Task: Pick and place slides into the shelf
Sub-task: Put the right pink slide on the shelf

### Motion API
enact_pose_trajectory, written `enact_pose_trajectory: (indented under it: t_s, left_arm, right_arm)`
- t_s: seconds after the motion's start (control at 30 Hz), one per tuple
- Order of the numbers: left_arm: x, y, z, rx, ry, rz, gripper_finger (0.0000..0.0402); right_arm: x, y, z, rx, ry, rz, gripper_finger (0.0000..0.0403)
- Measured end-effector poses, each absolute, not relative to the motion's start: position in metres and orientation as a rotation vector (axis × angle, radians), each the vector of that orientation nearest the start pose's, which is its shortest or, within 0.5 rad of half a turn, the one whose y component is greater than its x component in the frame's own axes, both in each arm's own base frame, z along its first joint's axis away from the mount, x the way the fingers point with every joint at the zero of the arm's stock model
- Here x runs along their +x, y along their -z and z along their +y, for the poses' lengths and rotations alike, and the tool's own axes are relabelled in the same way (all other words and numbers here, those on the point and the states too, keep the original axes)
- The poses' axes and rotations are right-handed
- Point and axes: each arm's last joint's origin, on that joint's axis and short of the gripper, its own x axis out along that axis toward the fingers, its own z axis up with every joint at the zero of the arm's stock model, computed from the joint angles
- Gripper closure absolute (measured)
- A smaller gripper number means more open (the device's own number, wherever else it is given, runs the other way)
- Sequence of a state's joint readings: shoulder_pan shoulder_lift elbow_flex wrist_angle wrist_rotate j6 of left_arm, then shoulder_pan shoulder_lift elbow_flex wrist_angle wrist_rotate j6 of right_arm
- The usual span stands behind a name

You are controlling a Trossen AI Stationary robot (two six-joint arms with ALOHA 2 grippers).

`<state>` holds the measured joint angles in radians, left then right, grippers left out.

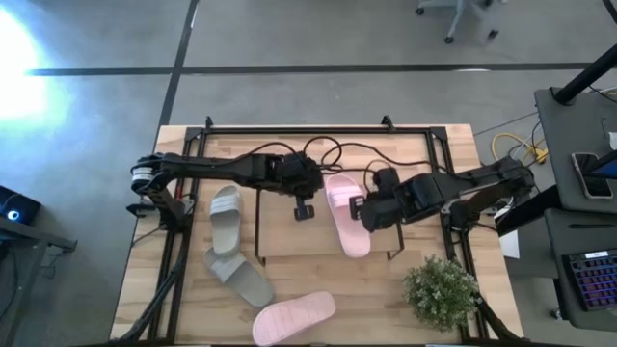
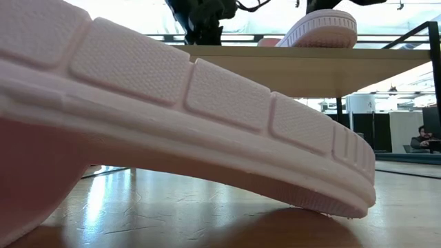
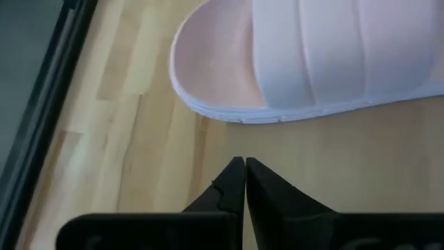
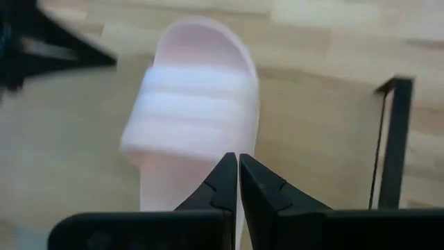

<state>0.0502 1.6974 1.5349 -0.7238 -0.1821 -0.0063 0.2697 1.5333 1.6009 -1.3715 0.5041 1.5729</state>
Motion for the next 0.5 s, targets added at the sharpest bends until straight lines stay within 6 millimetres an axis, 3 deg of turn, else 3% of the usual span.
enact_pose_trajectory:
  t_s: [0.3, 0.5]
  left_arm:
    - [0.365, -0.31, 0.022, -0.03, -0.209, 0.88, 0.0402]
    - [0.36, -0.316, 0.013, -0.047, -0.187, 0.87, 0.0402]
  right_arm:
    - [0.285, -0.352, 0.003, 0.834, 1.006, 0.796, 0.0392]
    - [0.29, -0.343, -0.023, 0.835, 0.985, 0.821, 0.0392]
